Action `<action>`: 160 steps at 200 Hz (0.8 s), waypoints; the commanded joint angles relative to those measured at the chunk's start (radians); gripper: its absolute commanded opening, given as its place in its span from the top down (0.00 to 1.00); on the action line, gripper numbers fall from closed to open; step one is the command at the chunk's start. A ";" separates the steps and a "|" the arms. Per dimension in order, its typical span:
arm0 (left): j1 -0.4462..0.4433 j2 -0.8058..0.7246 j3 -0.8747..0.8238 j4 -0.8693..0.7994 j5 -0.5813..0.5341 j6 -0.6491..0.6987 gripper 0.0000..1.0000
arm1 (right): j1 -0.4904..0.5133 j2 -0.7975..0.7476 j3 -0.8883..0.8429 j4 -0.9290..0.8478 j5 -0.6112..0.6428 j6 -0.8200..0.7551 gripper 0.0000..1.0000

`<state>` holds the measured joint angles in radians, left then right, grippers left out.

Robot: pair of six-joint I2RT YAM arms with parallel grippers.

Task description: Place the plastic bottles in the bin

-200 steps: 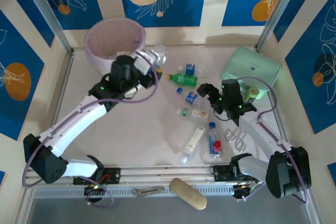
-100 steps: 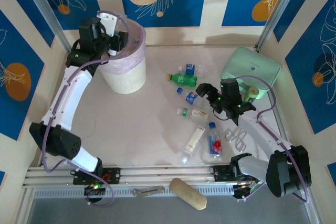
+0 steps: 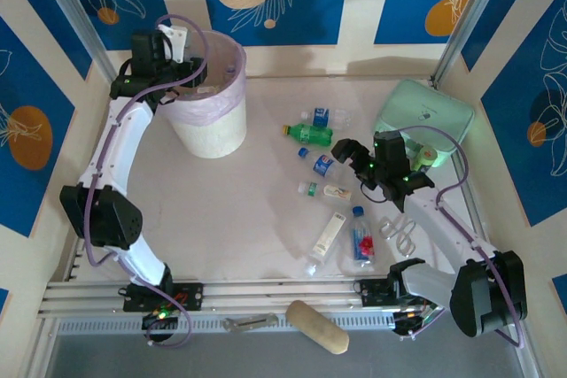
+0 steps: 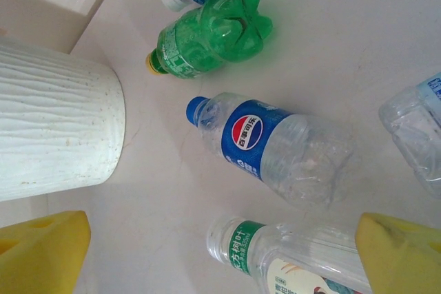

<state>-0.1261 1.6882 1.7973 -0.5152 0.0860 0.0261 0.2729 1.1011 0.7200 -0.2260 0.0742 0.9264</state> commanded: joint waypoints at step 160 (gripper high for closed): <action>-0.085 -0.291 -0.245 0.138 0.245 -0.249 0.00 | 0.043 0.022 0.076 -0.124 0.048 -0.062 0.01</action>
<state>-0.1497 1.4925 1.6974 -0.4690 0.2344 -0.1402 0.2920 1.1080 0.7460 -0.2630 0.0826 0.9112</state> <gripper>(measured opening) 0.996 0.991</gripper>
